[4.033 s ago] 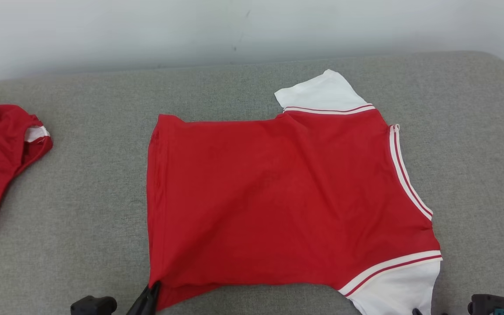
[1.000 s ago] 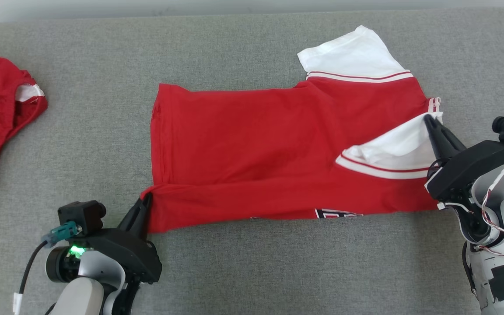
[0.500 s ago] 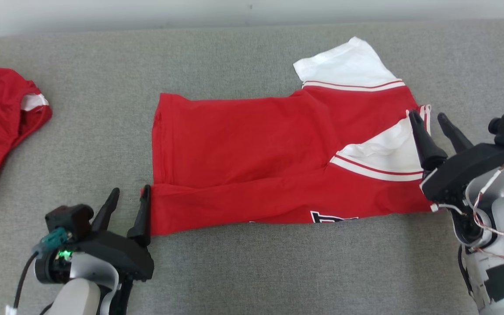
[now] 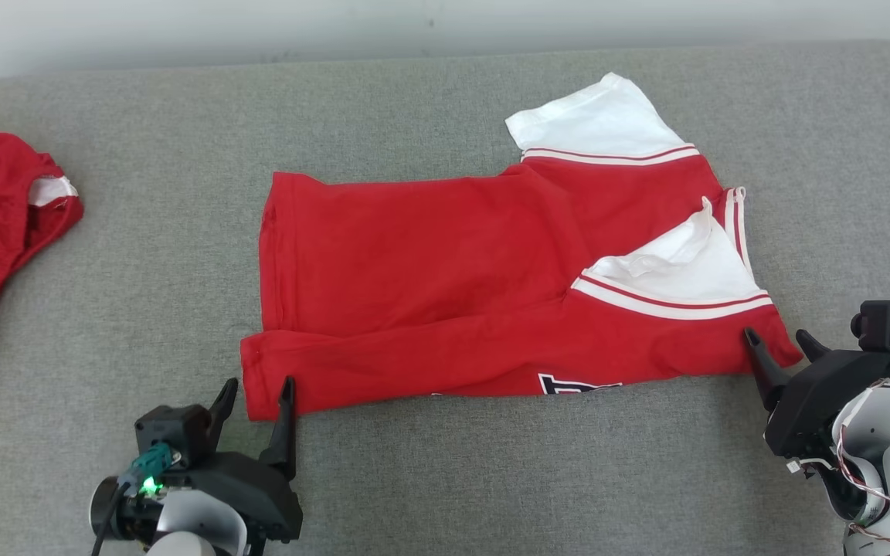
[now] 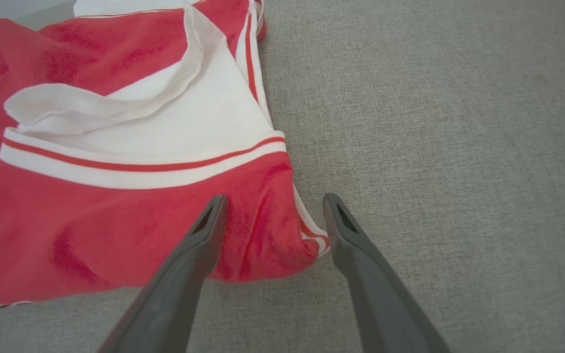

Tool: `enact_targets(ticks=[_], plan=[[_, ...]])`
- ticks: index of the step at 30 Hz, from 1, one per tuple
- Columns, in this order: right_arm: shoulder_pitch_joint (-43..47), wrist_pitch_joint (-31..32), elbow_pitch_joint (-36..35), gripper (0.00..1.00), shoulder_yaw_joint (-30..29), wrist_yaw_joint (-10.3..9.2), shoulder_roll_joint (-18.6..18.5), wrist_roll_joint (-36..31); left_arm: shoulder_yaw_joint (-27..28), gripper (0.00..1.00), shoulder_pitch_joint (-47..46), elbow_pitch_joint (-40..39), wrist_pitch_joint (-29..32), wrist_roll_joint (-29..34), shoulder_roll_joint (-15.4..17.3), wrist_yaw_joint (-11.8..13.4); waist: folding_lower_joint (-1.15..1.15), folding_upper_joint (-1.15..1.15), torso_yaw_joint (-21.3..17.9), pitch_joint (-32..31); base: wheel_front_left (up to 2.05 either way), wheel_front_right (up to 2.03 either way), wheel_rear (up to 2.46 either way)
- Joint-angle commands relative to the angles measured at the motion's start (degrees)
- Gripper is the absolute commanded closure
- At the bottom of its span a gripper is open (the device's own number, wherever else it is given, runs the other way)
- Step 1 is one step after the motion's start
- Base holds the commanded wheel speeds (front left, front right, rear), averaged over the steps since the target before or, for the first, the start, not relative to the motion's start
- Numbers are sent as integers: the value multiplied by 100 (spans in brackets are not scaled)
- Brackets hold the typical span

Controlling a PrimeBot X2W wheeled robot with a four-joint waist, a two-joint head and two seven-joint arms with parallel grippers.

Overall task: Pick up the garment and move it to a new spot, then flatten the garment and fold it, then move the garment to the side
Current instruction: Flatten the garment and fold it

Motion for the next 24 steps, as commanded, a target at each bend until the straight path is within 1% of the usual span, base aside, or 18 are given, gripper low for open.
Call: enact_targets(ticks=[1,4,6,13,20,21,22,23,24], plan=[[38,37,-35,0,-67,18,64,-137,-14,0,-119,30,-8,71,-8,51,1,0,-22,44,0,0,0],[17,178,-58,0,-235,19,203,-338,-38,0,-184,131,153,104,-25,160,1,0,-27,75,0,0,0],[-18,227,-119,0,-291,18,259,-451,-65,0,-247,149,229,118,-23,191,1,0,-29,99,0,0,0],[-193,343,-207,0,-416,18,397,-628,-146,0,-255,233,475,21,-6,174,1,0,-10,143,0,0,0],[-440,1143,-32,0,-443,18,312,-783,-279,0,-185,301,787,-38,-8,105,1,0,-6,141,0,0,0],[-478,1246,-9,0,-421,18,278,-791,-295,4,-190,308,823,-46,-8,107,1,0,-6,146,0,0,0],[-528,1305,13,0,-404,18,245,-782,-310,46,-201,309,840,-51,-15,96,1,0,-8,154,0,0,0],[-575,1363,41,0,-390,18,223,-763,-324,79,-224,315,864,-57,-12,91,1,0,-11,162,0,0,0],[-613,1430,73,0,-370,18,211,-757,-343,100,-244,328,894,-64,-12,69,1,0,-14,168,0,0,0]])
